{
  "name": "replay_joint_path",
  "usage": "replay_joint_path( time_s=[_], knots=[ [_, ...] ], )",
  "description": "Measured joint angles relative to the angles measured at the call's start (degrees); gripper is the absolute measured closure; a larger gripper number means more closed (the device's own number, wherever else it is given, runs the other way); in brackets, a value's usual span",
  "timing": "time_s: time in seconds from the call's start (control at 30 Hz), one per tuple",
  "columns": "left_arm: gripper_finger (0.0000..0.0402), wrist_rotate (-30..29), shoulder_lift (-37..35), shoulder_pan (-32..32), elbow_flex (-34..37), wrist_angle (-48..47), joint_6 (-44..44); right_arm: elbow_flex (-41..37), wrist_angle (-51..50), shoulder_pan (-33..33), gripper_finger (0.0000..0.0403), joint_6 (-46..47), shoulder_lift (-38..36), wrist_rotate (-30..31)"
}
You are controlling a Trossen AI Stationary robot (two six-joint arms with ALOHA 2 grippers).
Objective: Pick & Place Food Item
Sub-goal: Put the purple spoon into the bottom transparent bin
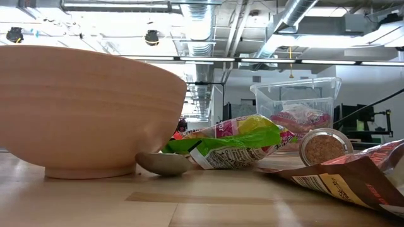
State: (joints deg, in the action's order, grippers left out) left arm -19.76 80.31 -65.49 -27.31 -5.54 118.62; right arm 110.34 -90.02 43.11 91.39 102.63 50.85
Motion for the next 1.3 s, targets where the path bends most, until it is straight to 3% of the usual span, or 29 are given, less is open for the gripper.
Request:
replay_joint_path(
  time_s=[0.23, 0.47, 0.93, 1.3],
  knots=[
    [0.0312, 0.67, 0.00, 0.00, 0.00, 0.07, -1.28, 0.00, 0.00, 0.00, 0.0223, -0.30, 0.00, 0.00],
    [0.0394, 1.67, -0.04, -0.76, -0.04, 0.99, -1.67, 0.00, 0.00, 0.00, 0.0223, -0.33, 0.00, 0.00],
    [0.0400, 2.74, -1.77, -5.09, -0.04, 2.88, -3.74, 0.00, 0.00, 0.00, 0.0223, -0.49, 0.00, 0.06],
    [0.0401, 3.67, -10.50, -7.38, -0.04, 10.11, -20.66, 0.00, 0.00, -0.11, 0.0223, -1.38, 0.00, 0.20]
  ],
)
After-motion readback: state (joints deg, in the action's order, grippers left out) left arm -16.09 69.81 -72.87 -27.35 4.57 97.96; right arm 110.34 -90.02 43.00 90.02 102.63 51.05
